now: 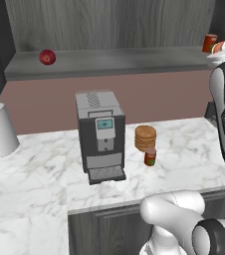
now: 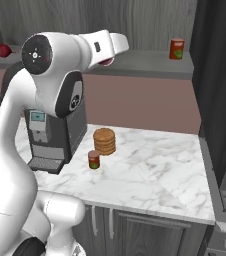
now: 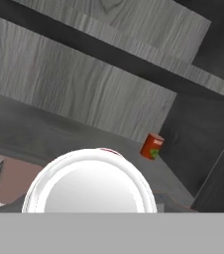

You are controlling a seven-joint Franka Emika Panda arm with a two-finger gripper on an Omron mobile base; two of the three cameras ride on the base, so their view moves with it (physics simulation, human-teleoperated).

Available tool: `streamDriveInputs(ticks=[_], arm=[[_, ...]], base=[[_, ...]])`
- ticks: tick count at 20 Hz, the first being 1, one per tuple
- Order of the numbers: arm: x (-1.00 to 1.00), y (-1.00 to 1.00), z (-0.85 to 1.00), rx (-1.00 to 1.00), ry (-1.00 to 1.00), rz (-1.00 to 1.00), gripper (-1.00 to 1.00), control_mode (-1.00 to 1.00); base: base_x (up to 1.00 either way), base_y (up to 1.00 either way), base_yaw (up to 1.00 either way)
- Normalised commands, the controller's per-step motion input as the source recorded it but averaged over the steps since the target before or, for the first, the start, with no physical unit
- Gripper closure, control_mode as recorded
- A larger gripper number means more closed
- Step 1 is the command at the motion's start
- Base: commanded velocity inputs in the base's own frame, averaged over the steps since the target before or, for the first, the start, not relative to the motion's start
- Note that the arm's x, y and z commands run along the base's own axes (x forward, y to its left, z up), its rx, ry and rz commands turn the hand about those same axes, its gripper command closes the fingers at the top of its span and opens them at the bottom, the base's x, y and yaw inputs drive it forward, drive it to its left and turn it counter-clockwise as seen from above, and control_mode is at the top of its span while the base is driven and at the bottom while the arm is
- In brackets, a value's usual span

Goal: Pick the cans from the counter and place them in their designated side in the cabinet.

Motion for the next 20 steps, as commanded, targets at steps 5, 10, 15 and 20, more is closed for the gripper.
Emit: streamDriveInputs(ticks=[5,10,15,20], arm=[[0.22,-0.11,0.00,0.00,0.03,-0.02,1.00,-1.00],[0.25,-0.10,0.00,0.00,0.05,-0.02,1.00,-1.00],[0.21,-0.11,-0.05,0.00,0.04,-0.01,1.00,-1.00],[0.13,-0.06,-0.13,0.00,0.01,-0.01,1.00,-1.00]], base=[[0.00,0.00,0.00],[0.00,0.00,0.00],[0.00,0.00,0.00],[0.00,0.00,0.00]])
